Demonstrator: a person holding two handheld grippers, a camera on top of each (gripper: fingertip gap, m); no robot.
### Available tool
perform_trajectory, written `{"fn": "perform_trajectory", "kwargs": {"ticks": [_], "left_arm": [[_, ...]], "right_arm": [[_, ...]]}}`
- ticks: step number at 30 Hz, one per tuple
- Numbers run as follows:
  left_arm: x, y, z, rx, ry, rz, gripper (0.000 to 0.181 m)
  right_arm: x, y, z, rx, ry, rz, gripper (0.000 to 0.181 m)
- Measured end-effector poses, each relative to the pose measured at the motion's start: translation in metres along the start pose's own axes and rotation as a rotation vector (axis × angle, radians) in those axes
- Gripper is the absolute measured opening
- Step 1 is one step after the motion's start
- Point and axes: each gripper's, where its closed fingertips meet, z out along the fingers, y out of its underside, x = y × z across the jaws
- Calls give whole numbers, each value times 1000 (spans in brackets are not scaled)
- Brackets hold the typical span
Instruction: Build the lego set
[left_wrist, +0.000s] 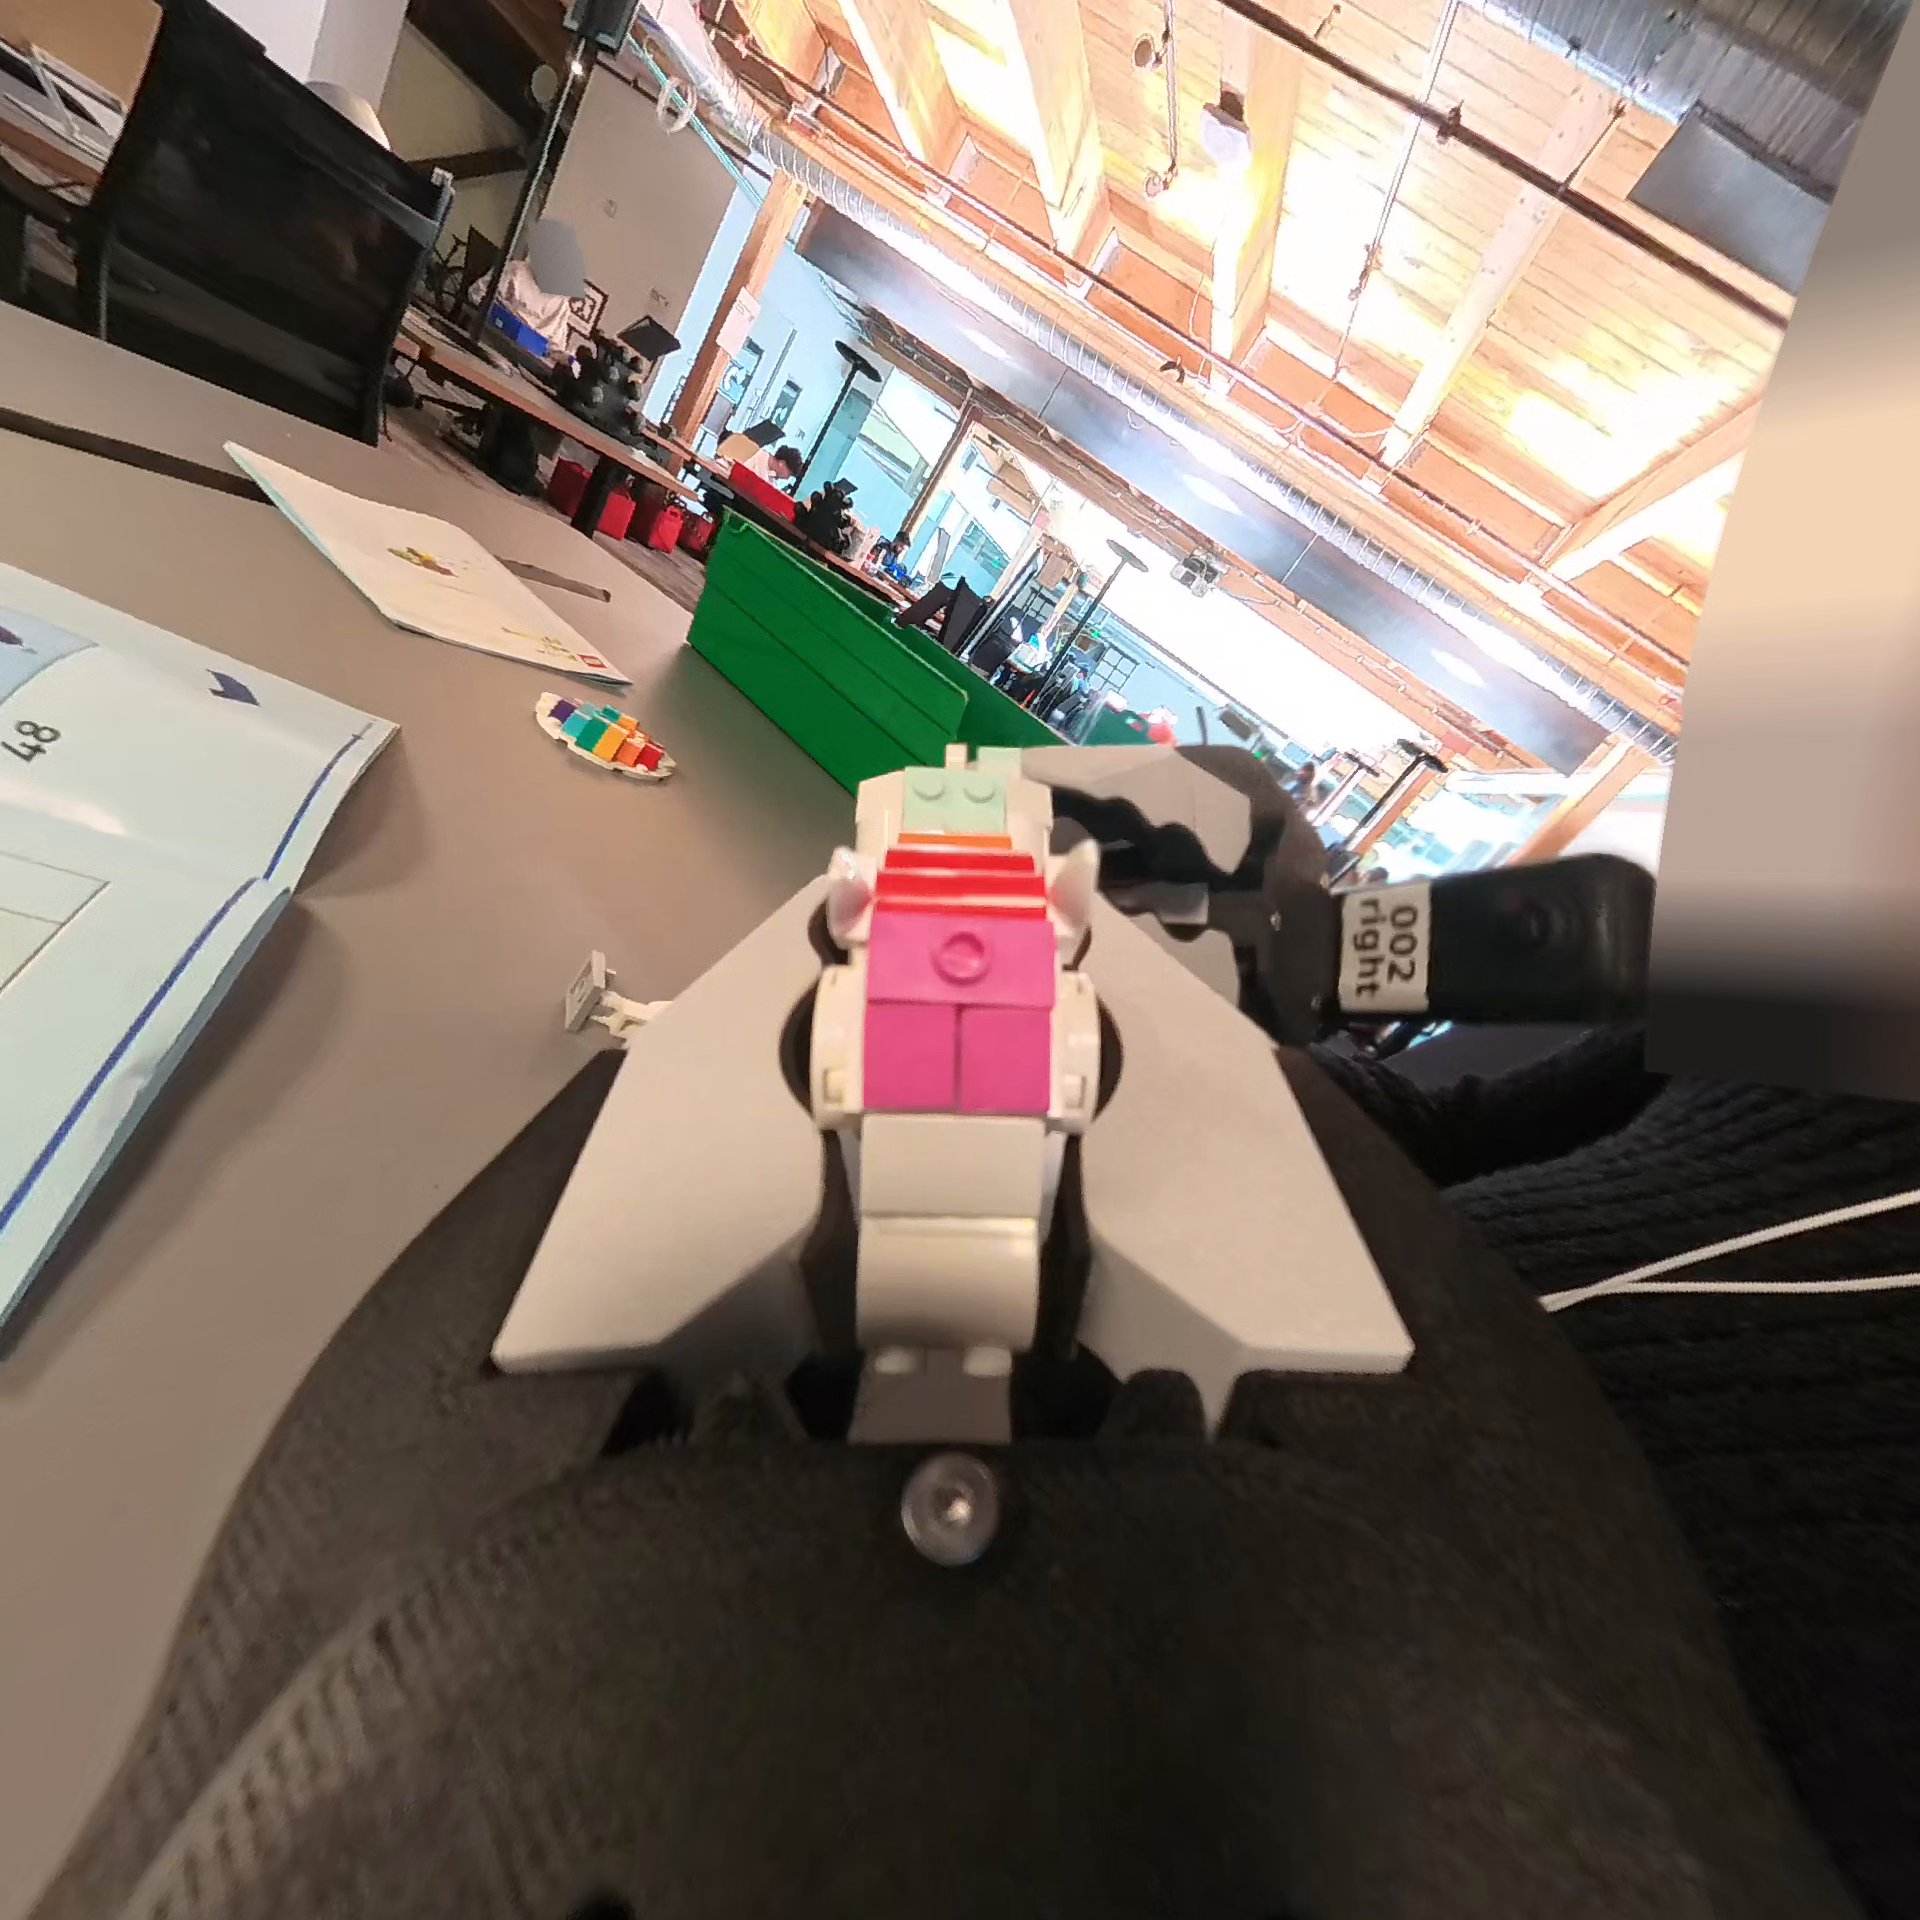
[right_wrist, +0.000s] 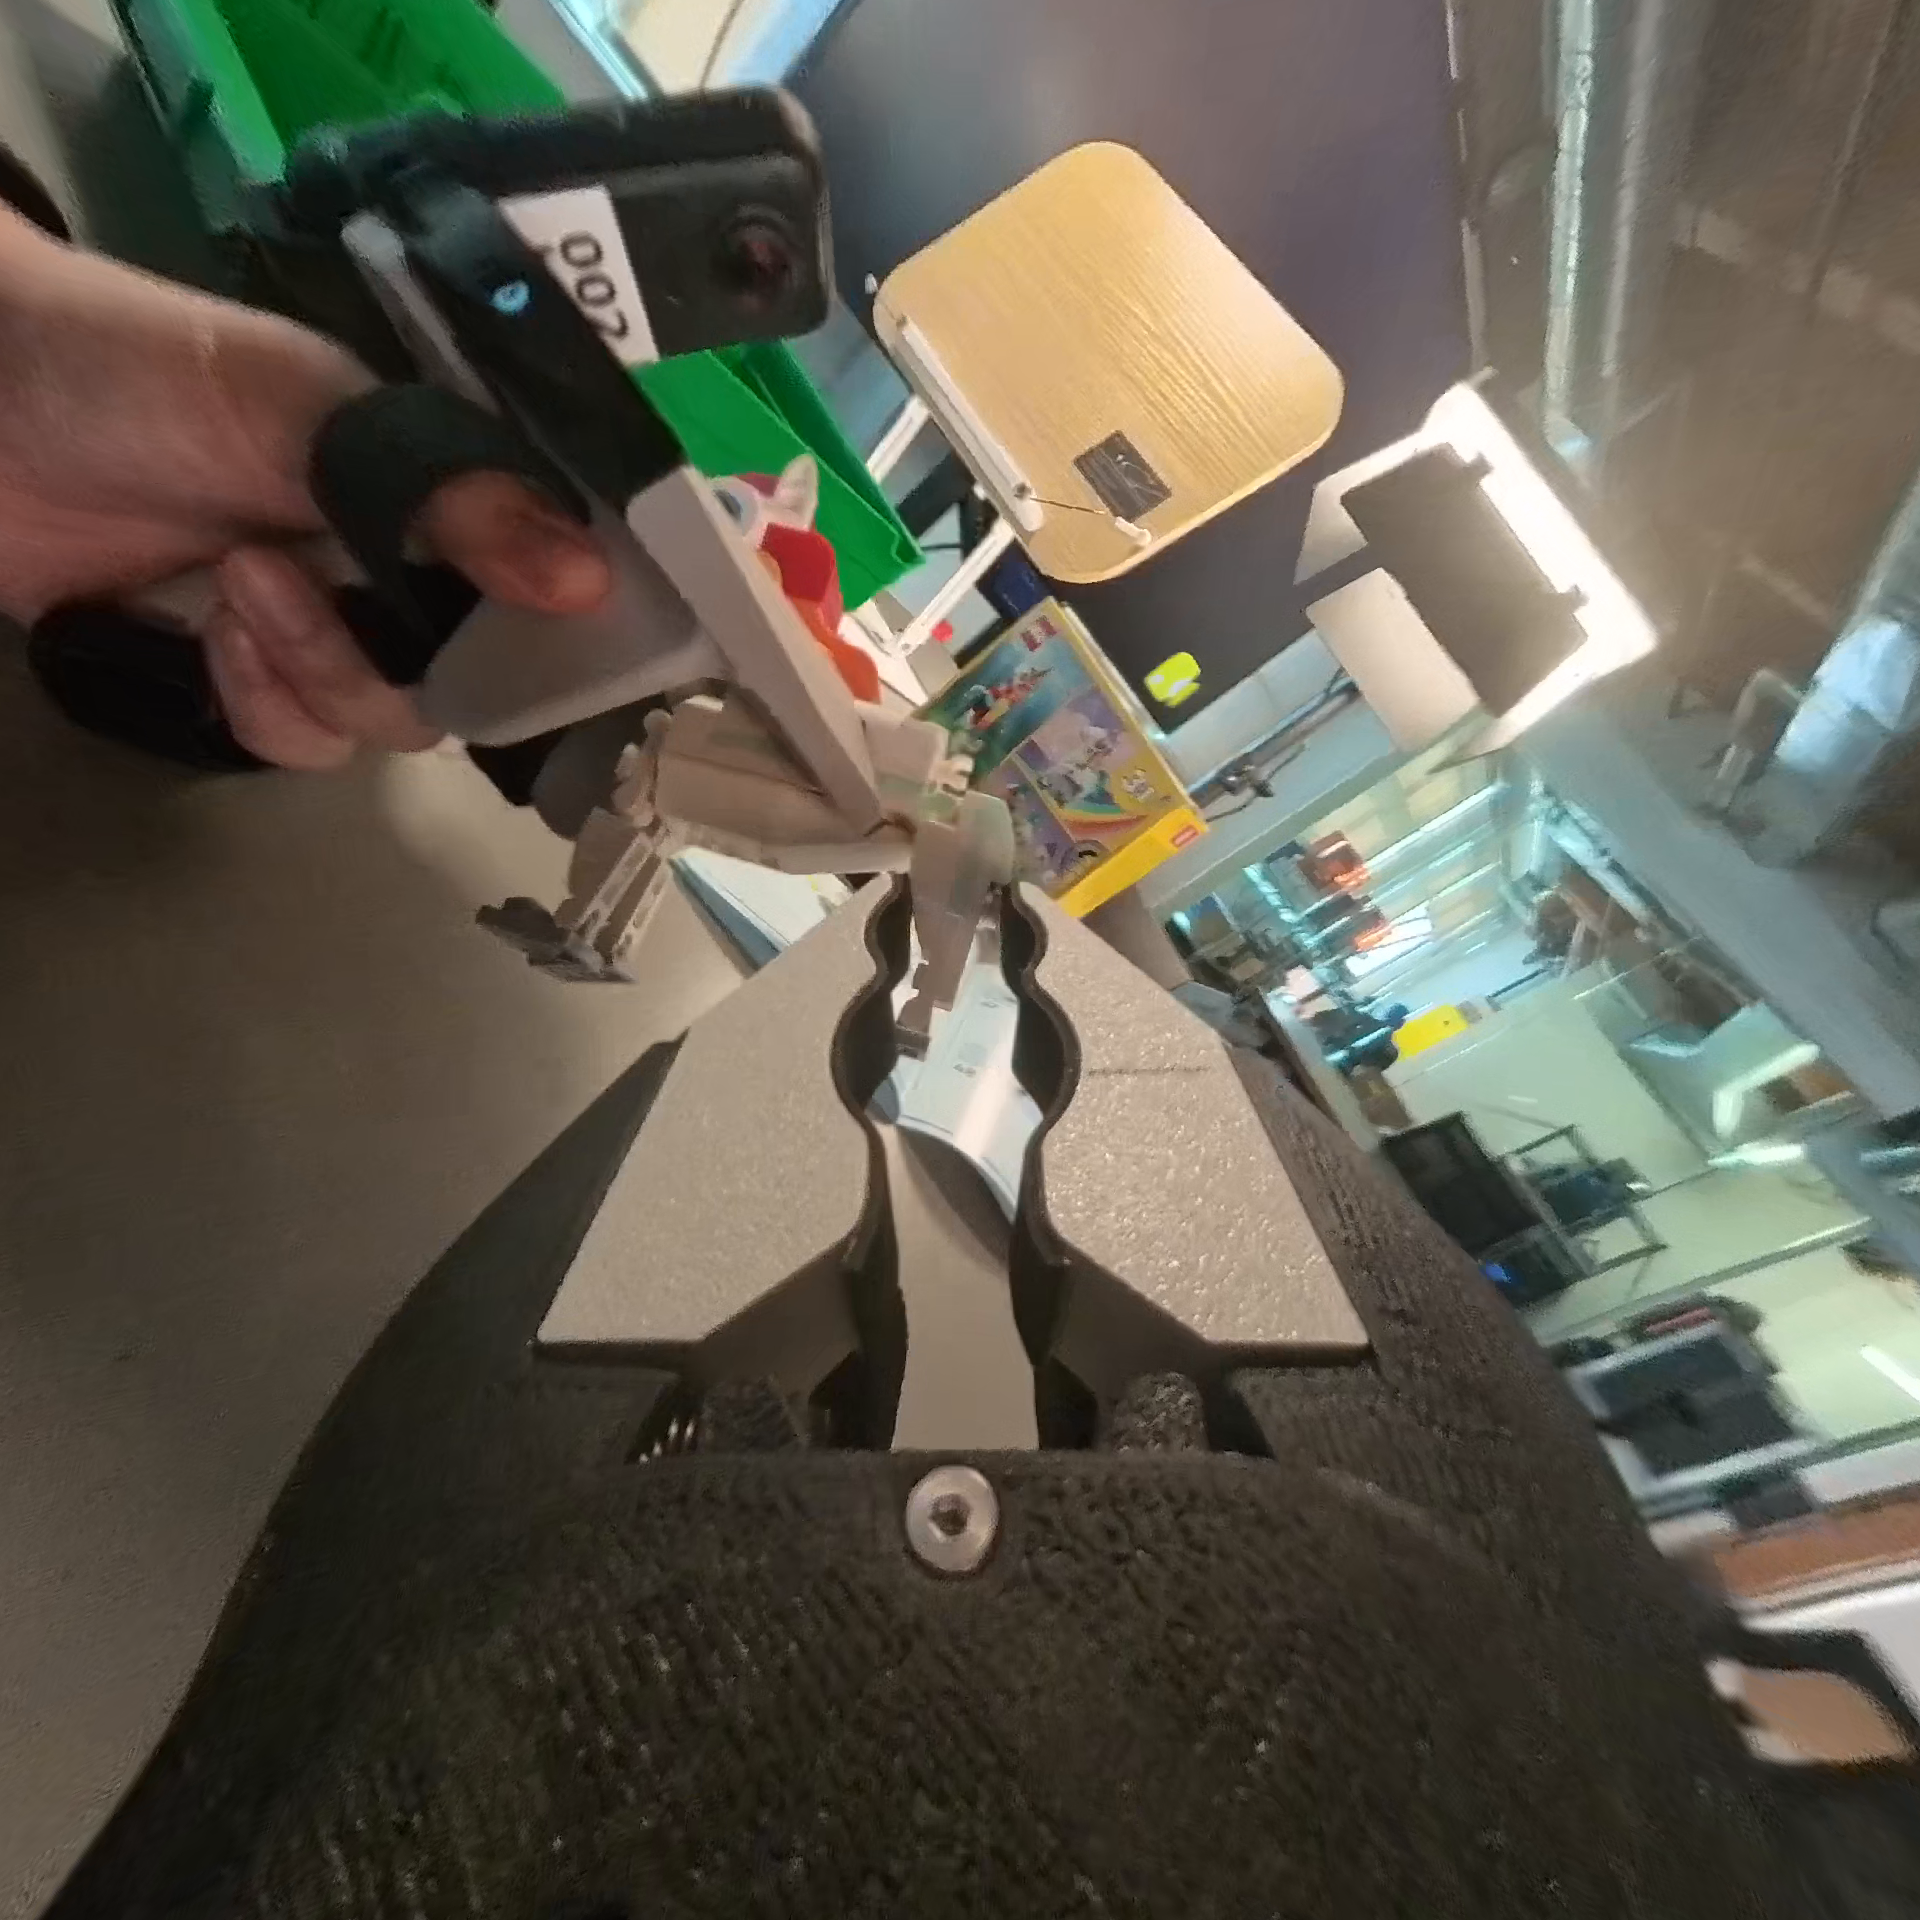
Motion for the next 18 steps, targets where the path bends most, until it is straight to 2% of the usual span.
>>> {"fn": "perform_trajectory", "kwargs": {"ticks": [5, 8, 13, 15, 18], "left_arm": [[0, -1, 0, 5, 3, 1, 36], [0, 0, 0, 3, 1, -3, 36], [1, -3, 0, 19, -8, 27, 37], [-3, -2, -2, 10, -51, 56, 36], [-6, 4, -1, -41, -126, 157, 36]], "right_arm": [[0, -1, 0, -12, 15, -43, 15], [0, 0, 0, -8, 3, -1, 15], [5, 3, -2, 51, -69, 308, 17], [12, 18, -7, 21, -106, 461, 38], [4, 42, -13, -86, -270, 784, 54]]}}
